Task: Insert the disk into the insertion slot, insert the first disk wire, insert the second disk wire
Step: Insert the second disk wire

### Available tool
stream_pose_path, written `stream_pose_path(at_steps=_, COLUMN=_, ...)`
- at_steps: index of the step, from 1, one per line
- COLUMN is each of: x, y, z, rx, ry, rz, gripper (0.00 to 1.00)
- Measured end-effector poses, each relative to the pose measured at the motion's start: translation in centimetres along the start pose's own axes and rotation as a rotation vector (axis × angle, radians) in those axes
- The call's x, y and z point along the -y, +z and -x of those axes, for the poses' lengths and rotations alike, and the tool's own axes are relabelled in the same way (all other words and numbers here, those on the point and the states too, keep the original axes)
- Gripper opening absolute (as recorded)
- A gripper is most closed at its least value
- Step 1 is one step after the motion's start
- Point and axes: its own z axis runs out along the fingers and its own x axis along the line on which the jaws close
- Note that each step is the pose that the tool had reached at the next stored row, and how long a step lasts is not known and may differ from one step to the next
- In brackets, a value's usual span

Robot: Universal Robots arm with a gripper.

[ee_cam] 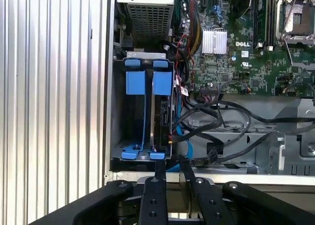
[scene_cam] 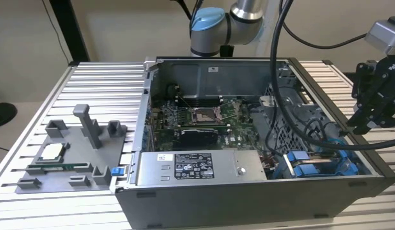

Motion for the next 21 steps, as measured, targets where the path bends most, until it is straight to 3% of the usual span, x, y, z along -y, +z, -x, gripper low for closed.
stream_pose_path(at_steps=11, x=0.01, y=0.05, z=0.57, rx=0.0, ry=0.0, rz=0.0, gripper=0.0)
stream_pose_path(at_steps=12, x=0.02, y=0.07, z=0.63, rx=0.0001, ry=0.0, rz=0.0, gripper=1.0)
stream_pose_path(at_steps=17, x=0.03, y=0.23, z=0.85, rx=0.0021, ry=0.0, rz=0.0, gripper=1.0)
stream_pose_path(at_steps=21, x=0.08, y=0.6, z=0.87, rx=0.0157, ry=-0.001, rz=0.0, gripper=1.0)
